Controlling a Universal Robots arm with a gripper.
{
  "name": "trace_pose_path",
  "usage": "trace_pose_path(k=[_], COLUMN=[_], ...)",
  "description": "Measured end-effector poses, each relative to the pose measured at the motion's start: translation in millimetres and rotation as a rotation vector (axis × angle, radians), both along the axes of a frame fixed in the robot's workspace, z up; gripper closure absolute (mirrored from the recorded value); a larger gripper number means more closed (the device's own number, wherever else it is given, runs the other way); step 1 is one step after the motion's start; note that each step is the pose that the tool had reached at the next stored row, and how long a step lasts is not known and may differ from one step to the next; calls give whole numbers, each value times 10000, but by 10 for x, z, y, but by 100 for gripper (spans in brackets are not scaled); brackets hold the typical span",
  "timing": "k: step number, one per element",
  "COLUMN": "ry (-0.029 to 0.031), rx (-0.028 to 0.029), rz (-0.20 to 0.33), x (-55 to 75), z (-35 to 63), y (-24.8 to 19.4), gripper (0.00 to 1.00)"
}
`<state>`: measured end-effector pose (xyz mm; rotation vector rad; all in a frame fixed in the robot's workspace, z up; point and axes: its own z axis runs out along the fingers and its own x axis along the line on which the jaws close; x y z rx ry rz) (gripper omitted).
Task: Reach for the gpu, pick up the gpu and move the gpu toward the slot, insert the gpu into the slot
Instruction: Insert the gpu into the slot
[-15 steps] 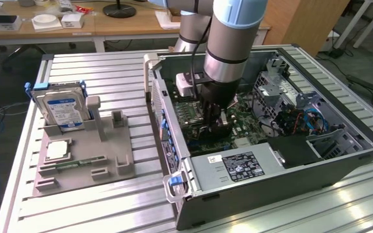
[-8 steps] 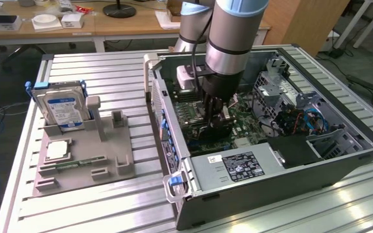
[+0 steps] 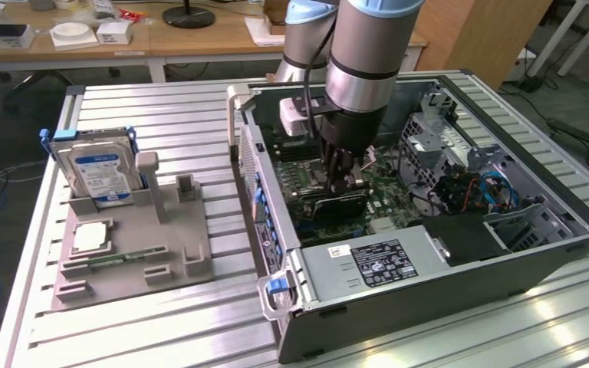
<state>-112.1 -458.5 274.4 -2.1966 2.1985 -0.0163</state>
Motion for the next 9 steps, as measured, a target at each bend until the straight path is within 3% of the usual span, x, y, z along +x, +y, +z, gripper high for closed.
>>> trace_pose_path(k=[9], ry=[1], rx=[-1], rz=[0], x=[0], z=[0], y=[0], gripper=[90])
